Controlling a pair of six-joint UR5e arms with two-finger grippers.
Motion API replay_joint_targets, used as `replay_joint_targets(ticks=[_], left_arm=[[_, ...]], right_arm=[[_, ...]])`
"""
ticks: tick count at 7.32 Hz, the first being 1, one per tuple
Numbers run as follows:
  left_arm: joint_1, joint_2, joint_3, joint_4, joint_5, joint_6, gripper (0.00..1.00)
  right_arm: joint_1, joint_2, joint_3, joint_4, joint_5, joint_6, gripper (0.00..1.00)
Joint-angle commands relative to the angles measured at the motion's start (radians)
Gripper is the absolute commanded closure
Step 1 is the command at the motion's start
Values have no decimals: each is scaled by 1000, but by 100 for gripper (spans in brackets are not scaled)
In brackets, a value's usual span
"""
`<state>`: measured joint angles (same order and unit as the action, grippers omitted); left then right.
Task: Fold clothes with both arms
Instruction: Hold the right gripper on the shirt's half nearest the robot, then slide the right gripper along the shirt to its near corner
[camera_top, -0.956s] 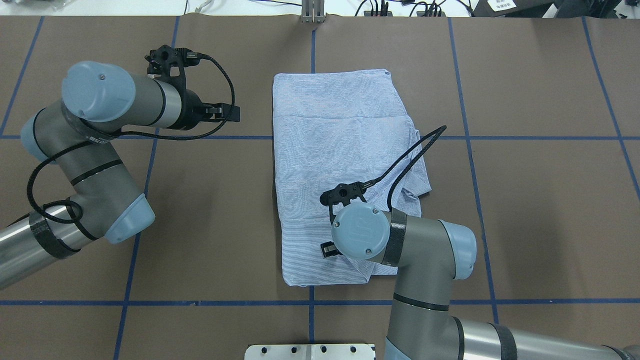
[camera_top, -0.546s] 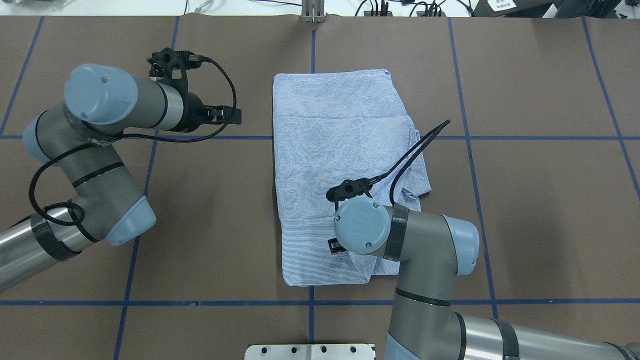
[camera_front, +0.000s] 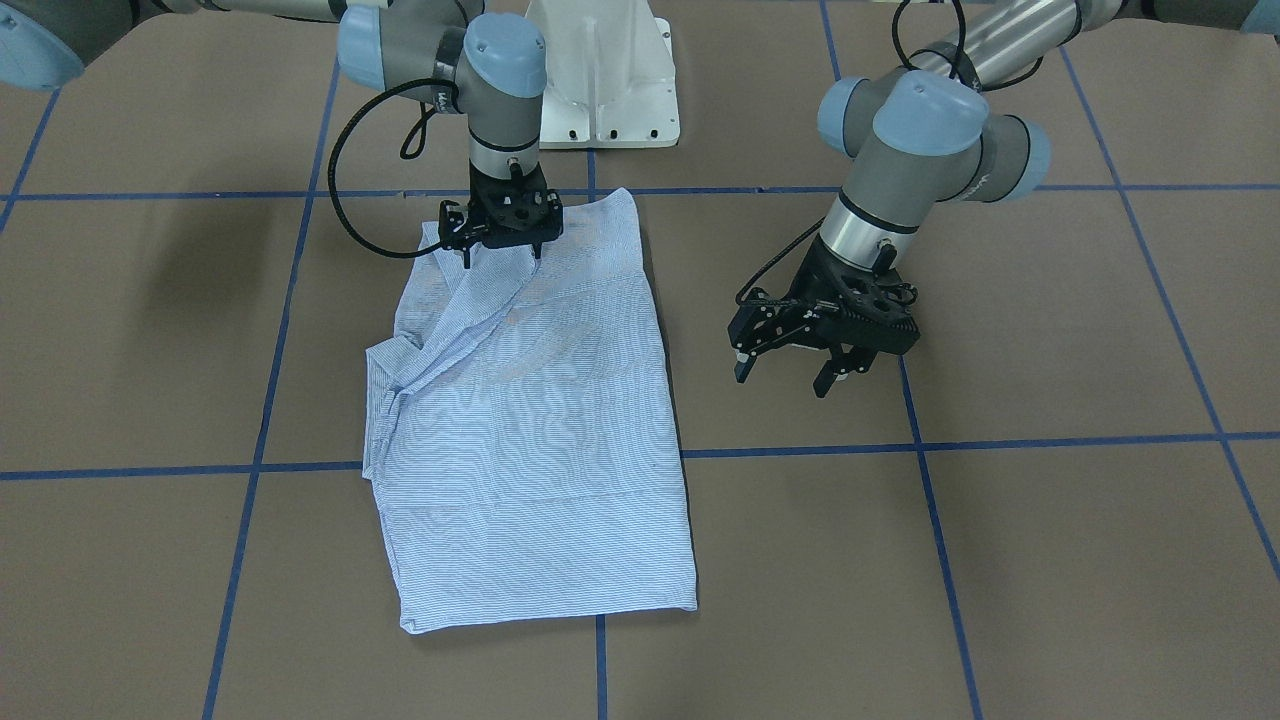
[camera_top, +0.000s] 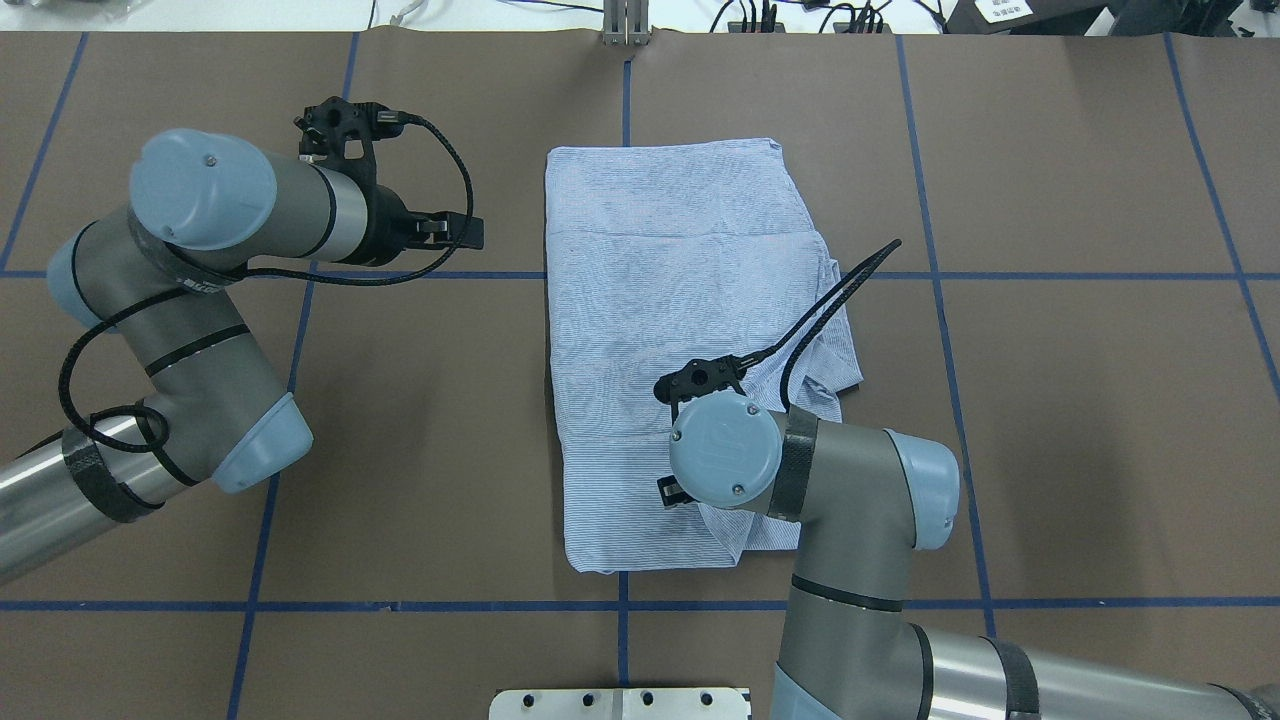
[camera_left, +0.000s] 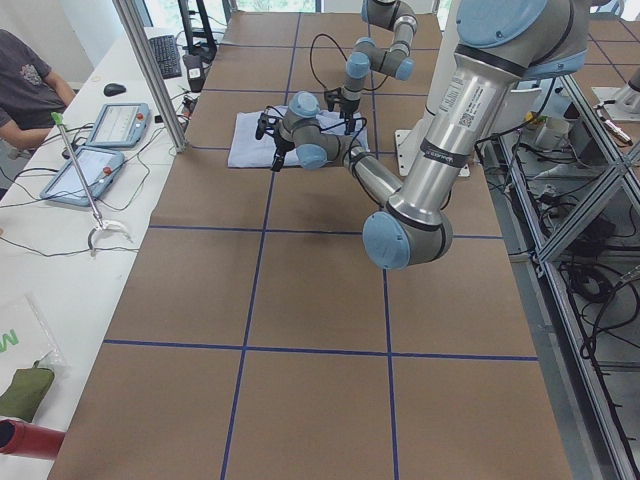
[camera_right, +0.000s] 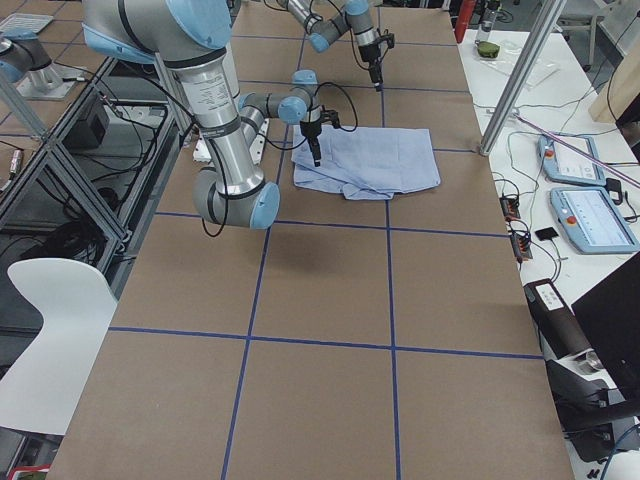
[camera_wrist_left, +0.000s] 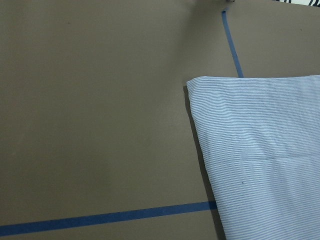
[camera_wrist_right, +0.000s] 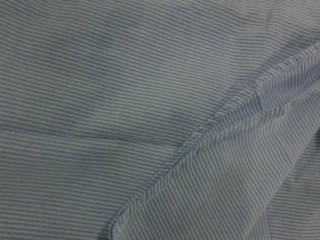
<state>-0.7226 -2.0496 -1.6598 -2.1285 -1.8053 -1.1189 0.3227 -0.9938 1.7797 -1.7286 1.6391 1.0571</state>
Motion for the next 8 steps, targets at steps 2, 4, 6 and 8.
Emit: replay_joint_targets(ticks=[2,4,6,8], left_arm=[[2,-1,0,1,0,-2,0],[2,-1,-2,-1,1,-2,0],[2,2,-5,1,1,-2,0],[2,5,-6,-1,1,-2,0]], right_arm=[[7,-55,70,-25,4,-2,0],[-4,-55,69,-23,2,0,8],[-19,-42,64,-11,1,12,8],[-30,-40,60,32,-1,15,31]])
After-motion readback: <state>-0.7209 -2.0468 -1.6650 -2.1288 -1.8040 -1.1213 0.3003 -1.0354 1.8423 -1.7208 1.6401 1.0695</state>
